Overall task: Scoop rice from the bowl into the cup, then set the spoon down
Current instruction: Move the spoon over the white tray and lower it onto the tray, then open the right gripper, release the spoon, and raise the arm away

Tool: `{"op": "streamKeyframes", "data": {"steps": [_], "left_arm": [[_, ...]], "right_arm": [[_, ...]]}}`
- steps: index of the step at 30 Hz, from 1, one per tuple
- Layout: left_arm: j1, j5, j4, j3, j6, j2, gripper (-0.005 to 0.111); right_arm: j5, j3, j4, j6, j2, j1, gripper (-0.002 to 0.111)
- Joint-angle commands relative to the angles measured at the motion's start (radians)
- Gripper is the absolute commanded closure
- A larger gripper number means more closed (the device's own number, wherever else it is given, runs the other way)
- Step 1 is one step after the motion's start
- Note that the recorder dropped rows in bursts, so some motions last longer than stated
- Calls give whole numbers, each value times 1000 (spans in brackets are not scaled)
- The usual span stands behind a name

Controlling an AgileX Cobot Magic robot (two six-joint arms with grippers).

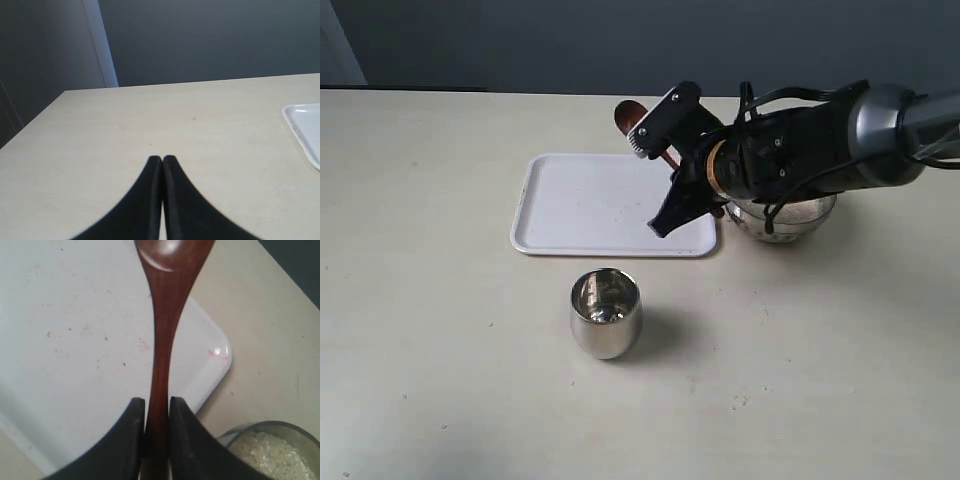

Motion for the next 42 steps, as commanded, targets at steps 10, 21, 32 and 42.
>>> {"op": "streamKeyframes", "data": {"steps": [10,21,32,42], "left_arm": [[-5,-11,5,-3,-5,-4,106],[-5,-11,5,-3,-5,-4,106],[-5,-11,5,-3,-5,-4,106],[-5,-11,5,-3,-5,-4,106]], "right_arm": [[16,-4,47,-5,-4,24,67],[608,-4,298,-46,-338,162,108],[782,-2,609,-101,-720,314,108],[1021,-2,702,-101,-922,342,108]]}}
